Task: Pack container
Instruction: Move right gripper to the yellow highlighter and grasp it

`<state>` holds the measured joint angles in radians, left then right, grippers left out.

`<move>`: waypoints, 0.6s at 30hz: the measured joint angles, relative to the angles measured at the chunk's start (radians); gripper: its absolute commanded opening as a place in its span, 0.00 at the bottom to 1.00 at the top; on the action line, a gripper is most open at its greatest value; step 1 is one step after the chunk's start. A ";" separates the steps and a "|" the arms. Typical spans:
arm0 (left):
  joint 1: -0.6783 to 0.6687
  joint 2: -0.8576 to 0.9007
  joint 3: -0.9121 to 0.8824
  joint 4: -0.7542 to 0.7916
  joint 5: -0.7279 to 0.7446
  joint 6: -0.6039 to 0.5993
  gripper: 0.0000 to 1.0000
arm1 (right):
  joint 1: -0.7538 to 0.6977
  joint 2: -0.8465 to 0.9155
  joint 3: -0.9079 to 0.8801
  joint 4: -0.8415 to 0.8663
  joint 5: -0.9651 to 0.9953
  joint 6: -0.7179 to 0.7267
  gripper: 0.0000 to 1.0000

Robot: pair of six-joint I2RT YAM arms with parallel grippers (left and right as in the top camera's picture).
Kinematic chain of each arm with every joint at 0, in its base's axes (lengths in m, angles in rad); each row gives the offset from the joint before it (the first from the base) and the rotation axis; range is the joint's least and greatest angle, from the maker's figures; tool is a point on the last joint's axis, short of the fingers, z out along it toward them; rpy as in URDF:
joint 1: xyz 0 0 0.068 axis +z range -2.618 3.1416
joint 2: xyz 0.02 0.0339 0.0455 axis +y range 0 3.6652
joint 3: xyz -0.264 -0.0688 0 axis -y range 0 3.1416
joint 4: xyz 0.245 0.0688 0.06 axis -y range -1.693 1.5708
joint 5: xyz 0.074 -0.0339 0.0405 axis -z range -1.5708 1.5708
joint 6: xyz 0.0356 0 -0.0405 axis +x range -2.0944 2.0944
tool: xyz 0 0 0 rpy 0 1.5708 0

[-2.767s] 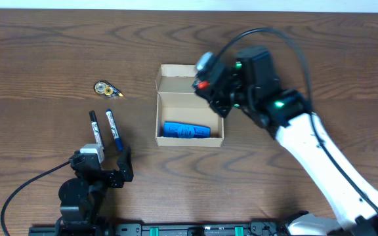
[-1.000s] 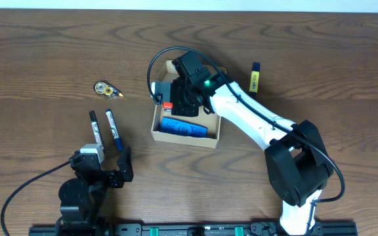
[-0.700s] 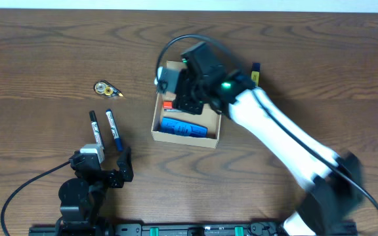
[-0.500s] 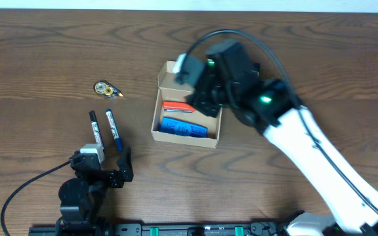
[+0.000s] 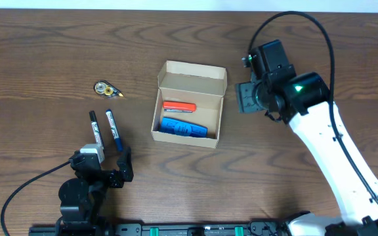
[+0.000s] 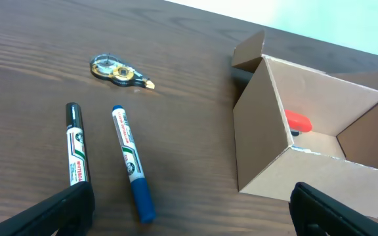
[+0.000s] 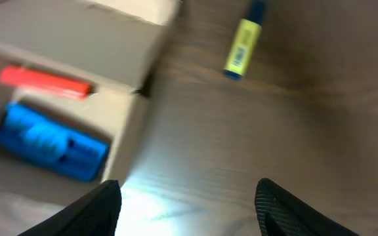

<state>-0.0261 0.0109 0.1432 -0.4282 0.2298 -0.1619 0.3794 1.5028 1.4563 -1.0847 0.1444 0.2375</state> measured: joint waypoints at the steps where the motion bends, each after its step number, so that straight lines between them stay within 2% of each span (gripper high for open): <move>1: 0.000 0.000 0.000 0.000 0.000 0.000 0.95 | -0.015 0.008 -0.014 0.019 0.008 0.016 0.69; 10: 0.000 0.000 0.000 0.000 0.000 0.000 0.96 | -0.122 0.113 -0.113 0.270 0.035 0.075 0.69; 18: 0.000 0.000 0.000 0.000 0.000 0.000 0.95 | -0.163 0.353 -0.093 0.389 0.026 0.114 0.71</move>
<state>-0.0261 0.0109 0.1432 -0.4282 0.2302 -0.1619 0.2161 1.8561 1.3632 -0.6956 0.1707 0.3519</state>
